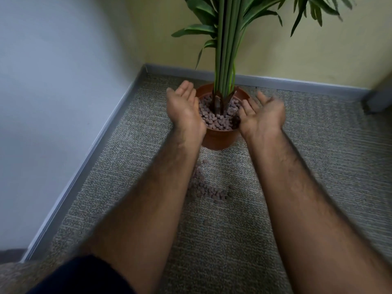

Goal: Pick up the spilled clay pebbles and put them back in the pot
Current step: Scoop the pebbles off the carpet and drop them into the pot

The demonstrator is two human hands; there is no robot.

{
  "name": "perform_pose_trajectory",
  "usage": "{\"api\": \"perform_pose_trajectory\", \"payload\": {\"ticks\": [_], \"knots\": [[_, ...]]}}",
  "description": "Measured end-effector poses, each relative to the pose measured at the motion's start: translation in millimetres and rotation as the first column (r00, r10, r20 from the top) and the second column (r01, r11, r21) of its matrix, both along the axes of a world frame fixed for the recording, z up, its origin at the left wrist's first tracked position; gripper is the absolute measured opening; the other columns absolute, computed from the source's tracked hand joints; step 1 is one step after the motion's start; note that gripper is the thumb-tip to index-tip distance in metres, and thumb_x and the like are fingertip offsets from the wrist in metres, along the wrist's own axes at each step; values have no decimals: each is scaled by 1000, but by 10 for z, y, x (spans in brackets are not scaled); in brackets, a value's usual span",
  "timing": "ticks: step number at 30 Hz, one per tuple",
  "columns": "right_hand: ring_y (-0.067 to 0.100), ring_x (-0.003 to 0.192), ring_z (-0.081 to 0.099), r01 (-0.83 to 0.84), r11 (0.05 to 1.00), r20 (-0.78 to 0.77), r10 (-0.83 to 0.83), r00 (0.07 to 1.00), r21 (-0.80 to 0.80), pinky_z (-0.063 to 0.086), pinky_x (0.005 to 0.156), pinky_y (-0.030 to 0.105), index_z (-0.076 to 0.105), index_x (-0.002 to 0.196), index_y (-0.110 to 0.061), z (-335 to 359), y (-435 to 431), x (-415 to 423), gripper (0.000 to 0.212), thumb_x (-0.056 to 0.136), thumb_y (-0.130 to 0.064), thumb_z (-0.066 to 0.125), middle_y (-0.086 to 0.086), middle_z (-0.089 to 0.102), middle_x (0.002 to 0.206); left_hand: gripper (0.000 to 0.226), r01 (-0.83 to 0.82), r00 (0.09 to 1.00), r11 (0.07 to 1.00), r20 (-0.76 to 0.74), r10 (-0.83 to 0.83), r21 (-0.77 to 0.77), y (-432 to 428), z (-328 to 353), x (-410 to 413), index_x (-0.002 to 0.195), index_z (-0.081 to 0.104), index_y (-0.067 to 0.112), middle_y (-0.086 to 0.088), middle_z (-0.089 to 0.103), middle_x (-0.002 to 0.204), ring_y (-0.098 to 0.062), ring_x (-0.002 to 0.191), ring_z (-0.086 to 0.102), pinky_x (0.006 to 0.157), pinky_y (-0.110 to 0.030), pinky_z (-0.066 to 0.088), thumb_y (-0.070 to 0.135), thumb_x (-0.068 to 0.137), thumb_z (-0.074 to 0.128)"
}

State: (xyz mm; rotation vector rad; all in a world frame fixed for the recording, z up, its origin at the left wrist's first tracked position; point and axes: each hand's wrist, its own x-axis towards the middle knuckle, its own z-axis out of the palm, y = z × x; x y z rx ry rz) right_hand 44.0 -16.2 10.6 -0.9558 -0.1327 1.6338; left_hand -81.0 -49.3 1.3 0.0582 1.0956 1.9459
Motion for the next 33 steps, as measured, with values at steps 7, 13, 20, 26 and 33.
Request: {"api": "perform_pose_trajectory", "payload": {"ticks": [7, 13, 20, 26, 33], "knots": [[2, 85, 65, -32, 995, 841, -61, 537, 92, 51, 76, 29, 73, 111, -10, -1144, -1120, 504, 20, 105, -19, 57, 2, 73, 99, 28, -246, 480, 880, -840, -254, -406, -1269, -1172, -447, 110, 69, 10, -4, 69, 102, -15, 98, 66, 80, -35, 51, 29, 105, 49], [29, 161, 10, -549, 796, 903, -7, -430, -256, 5, 131, 44, 34, 161, -12, -1937, -1725, 555, 64, 108, -47, 35, 13, 22, 172, 59, -295, 33, 667, -705, -708, -684, -1743, -1922, -484, 155, 37, 17, -14, 27, 166, -30, 156, 14, 126, -46, 4, 45, 103, 43], [31, 159, 18, -874, 441, 903, -260, -341, -203, 26, 126, 52, 35, 161, -14, -1942, -1609, 312, 62, 108, -46, 31, 14, 24, 171, 66, -81, -69, 833, -831, -553, -548, -1926, -1841, -143, 150, 46, 6, -12, 42, 160, -27, 150, 33, 121, -53, 28, 46, 98, 46], [36, 160, 6, -906, 366, 913, -254, -318, -214, 11, 126, 49, 25, 163, -31, -1783, -972, -75, 60, 104, -40, 34, 11, 12, 174, 94, -324, -215, 668, -635, -742, -670, -2172, -1994, -150, 162, 20, 17, -12, 12, 171, -30, 158, 6, 126, -54, 5, 68, 87, 46], [32, 161, 4, -939, 96, 909, -237, -343, -329, 8, 130, 50, 31, 163, -20, -1786, -910, -153, 66, 100, -32, 44, 12, 20, 172, 90, -245, -310, 668, -596, -741, -702, -1788, -2047, -288, 162, 17, 17, -9, 20, 169, -28, 158, 9, 127, -52, 8, 64, 89, 41]]}}
